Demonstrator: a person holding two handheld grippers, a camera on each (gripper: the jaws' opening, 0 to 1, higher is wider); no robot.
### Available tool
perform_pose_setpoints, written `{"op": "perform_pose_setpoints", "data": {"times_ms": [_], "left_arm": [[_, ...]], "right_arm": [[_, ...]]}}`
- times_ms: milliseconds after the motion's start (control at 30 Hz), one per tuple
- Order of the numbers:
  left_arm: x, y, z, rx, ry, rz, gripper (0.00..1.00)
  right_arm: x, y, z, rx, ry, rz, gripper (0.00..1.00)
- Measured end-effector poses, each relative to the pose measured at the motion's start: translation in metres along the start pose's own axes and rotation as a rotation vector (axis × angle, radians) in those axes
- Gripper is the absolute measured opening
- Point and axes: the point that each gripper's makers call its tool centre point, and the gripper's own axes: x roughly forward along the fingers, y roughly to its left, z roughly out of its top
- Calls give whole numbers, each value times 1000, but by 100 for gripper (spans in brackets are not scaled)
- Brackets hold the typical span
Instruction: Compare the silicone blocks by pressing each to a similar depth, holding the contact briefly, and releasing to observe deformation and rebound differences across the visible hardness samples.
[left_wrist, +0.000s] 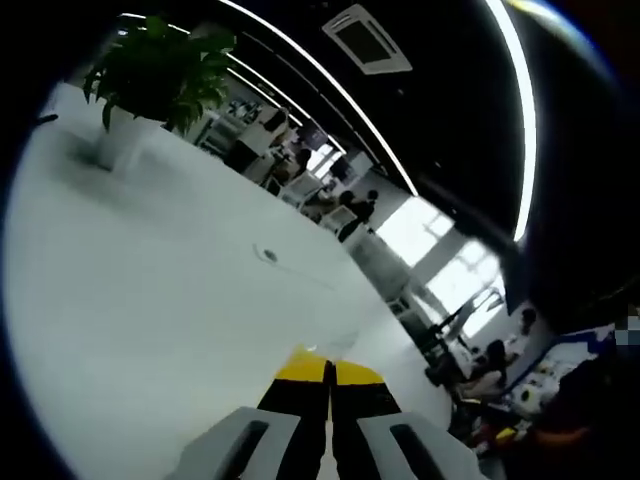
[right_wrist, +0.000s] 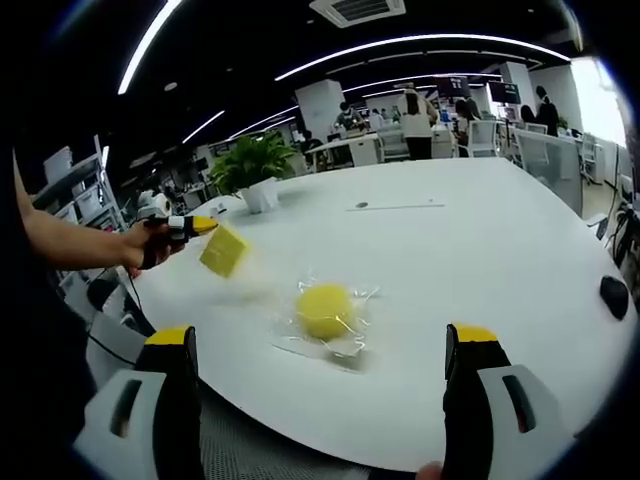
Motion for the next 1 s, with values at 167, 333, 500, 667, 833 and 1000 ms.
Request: {"op": "perform_pose_setpoints", "data": {"times_ms": [167,333,500,667,833,1000], "left_arm": [[-4,-20,11,119,-3,-20,0],[-9,-43,30,152,-43,-66,0],[-13,-65,49,193,-67,-111,0],[-15,-79,63,238,-93,-126,0],[-19,-93,72,264,-110,-148,0],[-22,-104,76,283,-111,-170,0]], "right_arm": [[2,2,2,-11,1,19,97],[6,7,8,-21,7,55,97],[12,8,24,-47,-44,79,97],[18,10,47,-69,-112,106,97],[25,11,64,-73,-129,127,97],[28,15,76,-87,-143,144,97]]}}
